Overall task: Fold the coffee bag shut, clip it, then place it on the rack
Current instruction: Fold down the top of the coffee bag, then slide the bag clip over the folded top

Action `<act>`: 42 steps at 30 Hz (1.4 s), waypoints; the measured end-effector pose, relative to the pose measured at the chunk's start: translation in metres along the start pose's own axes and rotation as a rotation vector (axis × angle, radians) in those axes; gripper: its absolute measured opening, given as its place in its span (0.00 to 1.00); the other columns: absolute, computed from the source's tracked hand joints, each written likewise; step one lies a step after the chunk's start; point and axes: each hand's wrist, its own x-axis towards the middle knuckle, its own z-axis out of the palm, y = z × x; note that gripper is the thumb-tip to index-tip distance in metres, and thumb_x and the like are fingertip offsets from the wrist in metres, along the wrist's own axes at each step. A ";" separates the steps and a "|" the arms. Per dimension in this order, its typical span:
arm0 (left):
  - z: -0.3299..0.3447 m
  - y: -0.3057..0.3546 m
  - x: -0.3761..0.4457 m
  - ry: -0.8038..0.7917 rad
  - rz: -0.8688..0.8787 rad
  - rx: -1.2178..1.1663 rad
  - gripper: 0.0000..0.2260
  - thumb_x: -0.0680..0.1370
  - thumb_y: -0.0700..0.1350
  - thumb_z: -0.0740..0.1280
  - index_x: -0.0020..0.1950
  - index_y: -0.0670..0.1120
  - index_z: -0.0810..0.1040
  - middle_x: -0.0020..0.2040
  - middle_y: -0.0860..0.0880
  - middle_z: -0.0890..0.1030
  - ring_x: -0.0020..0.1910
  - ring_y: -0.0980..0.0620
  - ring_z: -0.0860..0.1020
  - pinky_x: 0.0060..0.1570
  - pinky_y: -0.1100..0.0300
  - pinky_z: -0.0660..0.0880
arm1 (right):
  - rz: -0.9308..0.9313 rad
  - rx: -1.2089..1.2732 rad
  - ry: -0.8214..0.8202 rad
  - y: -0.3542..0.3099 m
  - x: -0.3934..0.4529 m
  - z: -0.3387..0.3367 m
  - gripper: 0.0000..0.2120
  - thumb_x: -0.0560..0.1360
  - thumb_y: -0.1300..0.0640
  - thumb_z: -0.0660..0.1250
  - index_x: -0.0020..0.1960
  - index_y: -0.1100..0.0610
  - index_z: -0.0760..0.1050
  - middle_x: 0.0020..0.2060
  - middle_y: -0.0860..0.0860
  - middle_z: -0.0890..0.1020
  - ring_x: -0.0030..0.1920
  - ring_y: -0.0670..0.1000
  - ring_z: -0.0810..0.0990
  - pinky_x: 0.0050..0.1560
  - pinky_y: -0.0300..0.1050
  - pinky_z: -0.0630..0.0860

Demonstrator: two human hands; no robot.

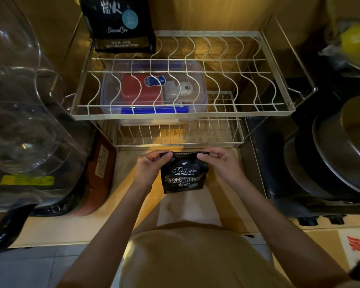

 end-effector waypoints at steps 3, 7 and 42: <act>-0.007 0.001 -0.002 -0.070 -0.033 0.012 0.06 0.73 0.37 0.66 0.47 0.45 0.80 0.41 0.54 0.84 0.41 0.62 0.81 0.40 0.71 0.76 | 0.004 -0.007 -0.005 0.001 0.001 -0.001 0.07 0.69 0.67 0.68 0.42 0.56 0.80 0.31 0.41 0.85 0.35 0.41 0.82 0.36 0.31 0.77; -0.037 -0.017 -0.005 0.013 -0.102 0.062 0.11 0.75 0.45 0.63 0.55 0.47 0.79 0.58 0.48 0.79 0.60 0.53 0.75 0.60 0.57 0.70 | 0.029 0.006 -0.010 0.005 -0.001 -0.002 0.08 0.70 0.67 0.67 0.42 0.54 0.79 0.31 0.40 0.85 0.36 0.39 0.82 0.37 0.30 0.77; -0.062 0.005 -0.038 0.087 -0.169 -0.006 0.08 0.76 0.39 0.60 0.47 0.48 0.77 0.40 0.50 0.77 0.35 0.54 0.69 0.37 0.60 0.65 | 0.030 0.025 -0.013 0.004 -0.012 -0.005 0.08 0.71 0.68 0.66 0.43 0.57 0.79 0.31 0.41 0.85 0.36 0.39 0.82 0.36 0.29 0.76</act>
